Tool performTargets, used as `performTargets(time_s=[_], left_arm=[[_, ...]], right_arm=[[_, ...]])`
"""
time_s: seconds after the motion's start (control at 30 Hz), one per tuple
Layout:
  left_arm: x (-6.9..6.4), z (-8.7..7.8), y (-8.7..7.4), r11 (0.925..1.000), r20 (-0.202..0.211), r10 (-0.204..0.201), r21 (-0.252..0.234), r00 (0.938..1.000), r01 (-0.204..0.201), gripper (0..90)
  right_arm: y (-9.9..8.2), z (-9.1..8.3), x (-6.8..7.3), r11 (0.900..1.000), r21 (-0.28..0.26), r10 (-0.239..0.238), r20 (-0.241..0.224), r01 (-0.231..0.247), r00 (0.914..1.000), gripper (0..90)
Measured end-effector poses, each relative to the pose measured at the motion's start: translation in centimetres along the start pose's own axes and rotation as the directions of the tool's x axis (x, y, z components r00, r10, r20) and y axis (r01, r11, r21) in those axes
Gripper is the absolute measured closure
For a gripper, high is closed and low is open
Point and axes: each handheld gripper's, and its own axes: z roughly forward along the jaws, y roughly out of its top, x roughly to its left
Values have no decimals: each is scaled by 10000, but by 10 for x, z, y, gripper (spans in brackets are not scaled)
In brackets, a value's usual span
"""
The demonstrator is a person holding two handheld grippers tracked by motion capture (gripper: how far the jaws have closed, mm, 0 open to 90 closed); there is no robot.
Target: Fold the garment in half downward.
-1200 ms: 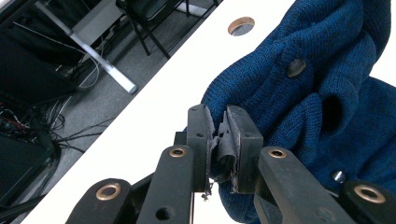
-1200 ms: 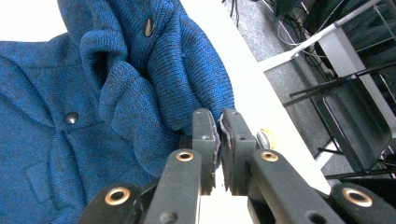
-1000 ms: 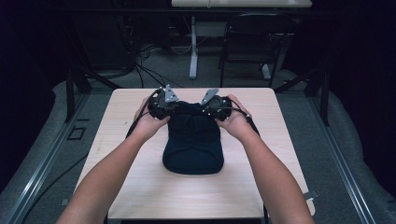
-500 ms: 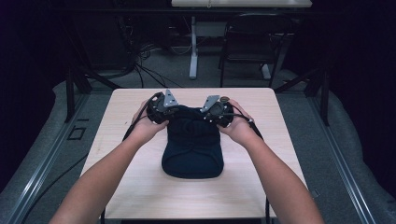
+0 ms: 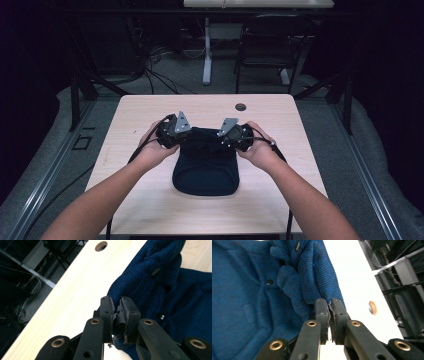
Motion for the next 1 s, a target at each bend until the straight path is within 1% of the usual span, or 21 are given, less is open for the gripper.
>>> performTargets(time_s=[0.03,0.1,0.13,0.23,0.27,0.33,0.4,0.43,0.5,0.57,0.6,0.63,0.7,0.73,0.77,0.8,0.87,0.9,0.93,0.97,1.0], left_arm=[[-1,-1,-1,10000,127,-39,40,9999,39,806],[-4,-2,-5,9999,184,-108,-92,9998,110,806],[-5,-3,-5,9999,259,-120,-75,9996,122,806],[-9,-4,-9,9999,452,-120,-109,9989,125,806],[-10,-5,-10,9999,496,-96,-124,9987,103,806],[-12,-7,-13,9998,637,-151,-125,9979,159,806],[-15,-7,-15,9999,693,-68,-124,9976,77,805],[-16,-7,-16,9999,740,-82,-104,9972,90,805],[-18,-7,-18,10000,743,-52,-44,9972,55,805],[-18,-8,-21,10000,793,-50,-22,9968,52,805],[-19,-8,-22,9999,826,-132,-36,9965,135,804],[-18,-8,-24,9999,869,-127,-18,9961,129,804],[-20,-7,-26,9997,964,-239,17,9951,239,803],[-20,-7,-27,9997,1003,-236,56,9947,232,803],[-21,-7,-28,9997,1046,-231,55,9942,226,803],[-22,-7,-28,9997,1114,-234,77,9935,226,803],[-23,-7,-30,9997,1122,-230,102,9934,220,803],[-23,-7,-31,9996,1177,-295,83,9926,287,803],[-24,-8,-32,9996,1147,-289,78,9930,282,803],[-24,-8,-33,9996,1222,-279,111,9921,267,803],[-25,-8,-34,9996,1217,-269,106,9922,258,803]], right_arm=[[-1,-1,2,10000,57,-42,-32,42,10000,856],[-4,-2,6,9999,-40,92,-166,-93,9998,856],[-5,-3,8,9998,-60,165,-253,-166,9995,857],[-8,-5,13,9999,14,131,-416,-131,9990,858],[-8,-7,13,9999,154,26,-429,-19,9991,858],[-11,-7,18,9991,-33,418,-658,-421,9970,858],[-13,-7,21,9992,9,393,-773,-394,9962,859],[-13,-8,23,9995,125,299,-833,-289,9961,858],[-13,-8,27,9999,98,146,-821,-139,9965,859],[-13,-9,30,9997,98,243,-932,-235,9953,859],[-13,-9,32,9997,34,243,-961,-241,9951,859],[-13,-10,33,9998,108,154,-967,-144,9952,859],[-14,-10,34,9998,124,164,-1085,-151,9940,859],[-14,-9,35,9998,129,180,-1127,-167,9935,859],[-16,-7,36,9994,8,336,-1261,-338,9915,858],[-17,-6,37,9995,46,318,-1297,-315,9910,859],[-18,-5,39,9992,-4,397,-1355,-401,9900,858],[-18,-6,39,9991,-8,426,-1390,-431,9894,858],[-18,-6,39,9991,47,426,-1450,-424,9885,858],[-19,-6,40,9991,49,429,-1484,-427,9880,859],[-20,-5,42,9989,-27,465,-1528,-475,9872,858]])
